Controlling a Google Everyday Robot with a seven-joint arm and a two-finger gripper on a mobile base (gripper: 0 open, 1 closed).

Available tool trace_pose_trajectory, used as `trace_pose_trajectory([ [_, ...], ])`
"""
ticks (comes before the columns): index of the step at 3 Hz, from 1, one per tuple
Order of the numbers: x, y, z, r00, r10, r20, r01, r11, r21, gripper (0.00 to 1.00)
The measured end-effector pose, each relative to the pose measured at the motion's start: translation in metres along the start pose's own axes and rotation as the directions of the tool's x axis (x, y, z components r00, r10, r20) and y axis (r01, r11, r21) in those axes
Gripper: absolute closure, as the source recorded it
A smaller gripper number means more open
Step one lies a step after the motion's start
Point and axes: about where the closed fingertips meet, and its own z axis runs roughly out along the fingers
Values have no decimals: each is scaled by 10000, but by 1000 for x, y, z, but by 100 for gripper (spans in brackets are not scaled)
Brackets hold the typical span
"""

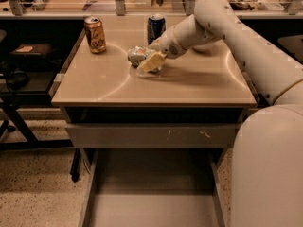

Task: Place 7up can into middle drawer

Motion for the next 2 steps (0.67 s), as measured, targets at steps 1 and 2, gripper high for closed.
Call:
trace_pose_trajectory([
  [1, 0, 0, 0, 10000, 0, 0, 0, 10000, -1, 66],
  [2, 0, 0, 0, 10000, 0, 0, 0, 10000, -1, 88],
])
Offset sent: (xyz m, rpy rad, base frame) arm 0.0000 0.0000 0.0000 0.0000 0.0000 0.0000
